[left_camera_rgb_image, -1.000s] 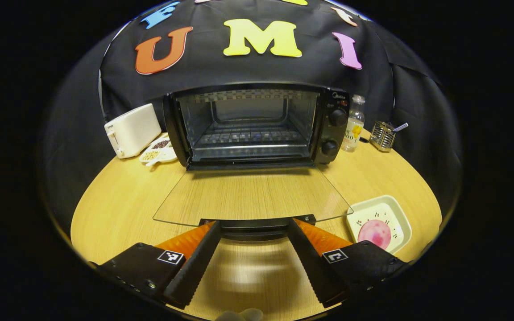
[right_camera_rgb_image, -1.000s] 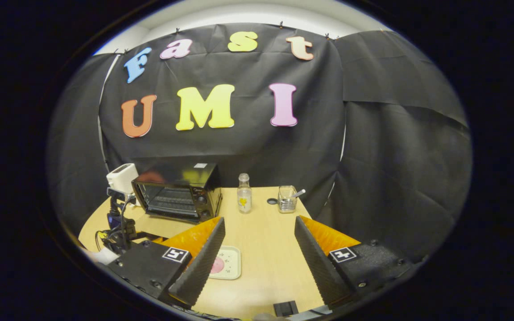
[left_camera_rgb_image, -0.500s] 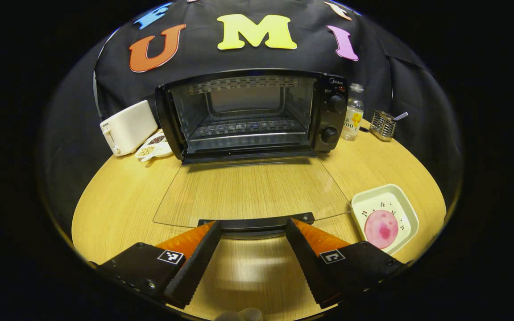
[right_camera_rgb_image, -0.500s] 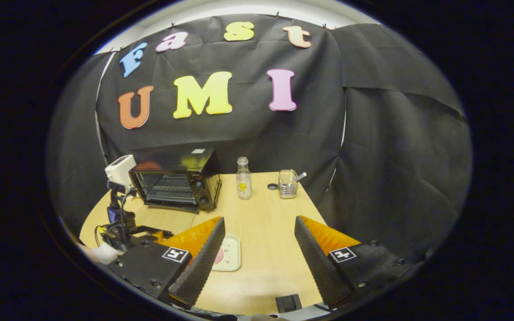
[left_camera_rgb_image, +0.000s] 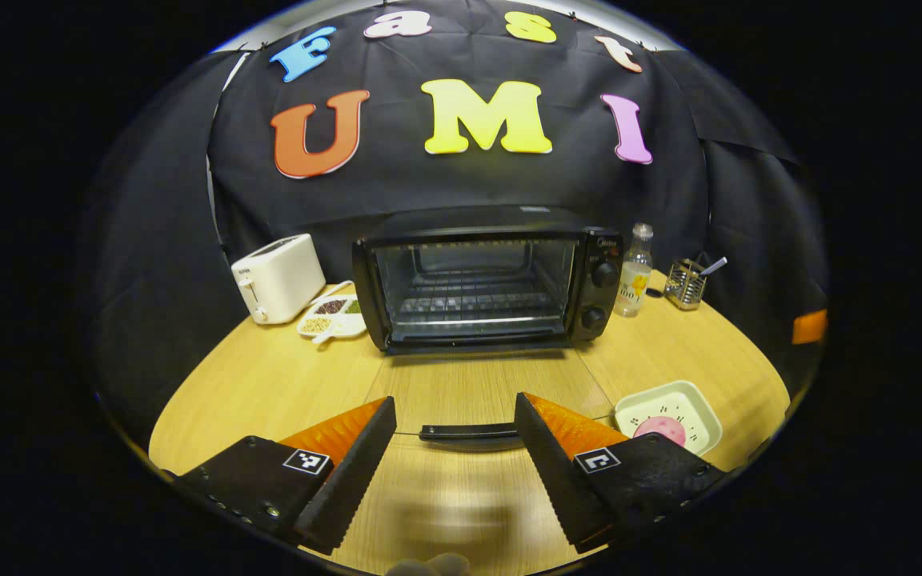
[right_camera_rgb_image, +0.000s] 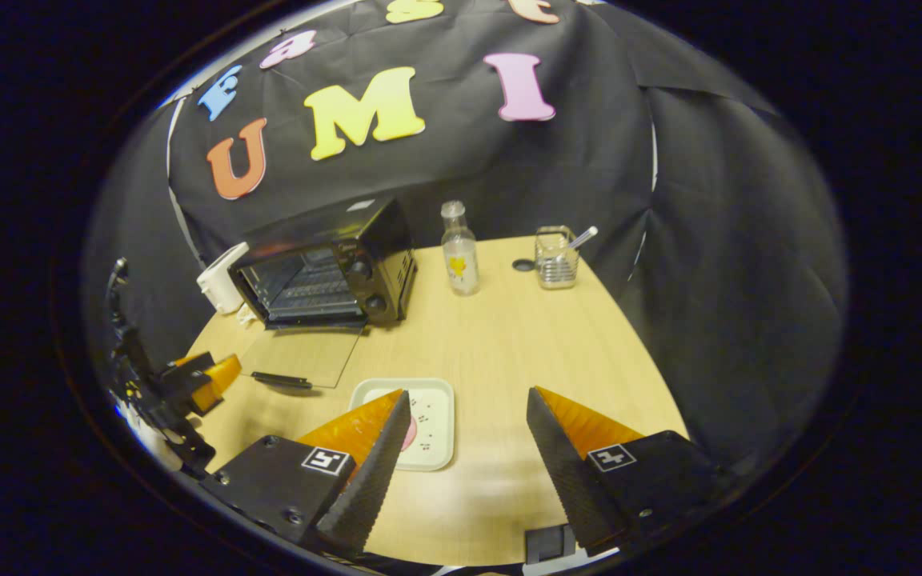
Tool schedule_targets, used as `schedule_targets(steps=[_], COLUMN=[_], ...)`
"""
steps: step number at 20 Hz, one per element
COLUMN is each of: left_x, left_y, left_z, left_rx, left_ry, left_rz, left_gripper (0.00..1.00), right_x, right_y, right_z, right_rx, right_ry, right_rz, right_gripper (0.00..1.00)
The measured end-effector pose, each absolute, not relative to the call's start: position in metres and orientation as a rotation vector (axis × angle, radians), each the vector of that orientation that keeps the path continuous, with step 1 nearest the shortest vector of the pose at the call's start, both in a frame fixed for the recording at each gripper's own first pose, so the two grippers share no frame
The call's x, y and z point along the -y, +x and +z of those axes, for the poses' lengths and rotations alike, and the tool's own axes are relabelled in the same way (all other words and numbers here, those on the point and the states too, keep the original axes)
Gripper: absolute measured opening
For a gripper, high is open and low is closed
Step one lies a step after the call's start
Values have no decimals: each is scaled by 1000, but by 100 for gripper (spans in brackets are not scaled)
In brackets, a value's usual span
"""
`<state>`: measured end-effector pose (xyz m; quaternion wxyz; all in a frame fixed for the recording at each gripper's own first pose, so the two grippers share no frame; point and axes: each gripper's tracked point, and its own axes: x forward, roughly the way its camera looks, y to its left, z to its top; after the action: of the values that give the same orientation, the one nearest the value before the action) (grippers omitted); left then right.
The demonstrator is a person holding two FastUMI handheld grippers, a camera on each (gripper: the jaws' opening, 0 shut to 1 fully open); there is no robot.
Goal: Open the electric oven with the left hand, put the food in, and close the electric oven.
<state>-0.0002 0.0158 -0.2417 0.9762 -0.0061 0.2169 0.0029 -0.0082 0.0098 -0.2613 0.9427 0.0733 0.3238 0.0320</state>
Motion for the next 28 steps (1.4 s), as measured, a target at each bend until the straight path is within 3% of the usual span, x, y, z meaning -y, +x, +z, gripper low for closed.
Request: schedule_targets(steps=[3, 8, 13, 14, 16, 17, 18, 20, 21, 22, 28], left_x=[-31, -42, -51, -50, -49, -50, -50, -46, -44, -40, -34], left_y=[-16, -42, -57, -60, -65, -70, -71, -77, -80, -84, -93], left_z=[-198, -141, -112, -109, -107, -106, -105, -104, -103, -102, -96], left_rx=[-378, -302, -266, -266, -272, -275, -274, -279, -281, -282, -294], left_ry=[6, 8, -13, -12, -11, -12, -12, -27, -40, -53, -79], left_rz=[42, 100, 189, 210, 253, 272, 297, 335, 349, 365, 424], left_gripper=[95, 95, 95, 95, 95, 95, 95, 95, 95, 95, 95], right_x=[-22, -32, -40, -41, -44, -46, -49, -44, -43, -42, -42], right_y=[8, 30, 46, 47, 50, 50, 46, 51, 51, 51, 51], right_z=[-304, -365, -389, -391, -397, -400, -401, -403, -402, -403, -400], right_rx=[-765, -934, -1039, -1064, -1111, -1141, -1186, -1227, -1251, -1273, -1295], right_ry=[160, 221, 251, 253, 243, 246, 270, 278, 289, 306, 595], right_rz=[118, 156, 208, 220, 240, 247, 256, 242, 255, 271, 357], right_gripper=[91, 72, 54, 41, 40, 29, 30, 21, 22, 6, 4])
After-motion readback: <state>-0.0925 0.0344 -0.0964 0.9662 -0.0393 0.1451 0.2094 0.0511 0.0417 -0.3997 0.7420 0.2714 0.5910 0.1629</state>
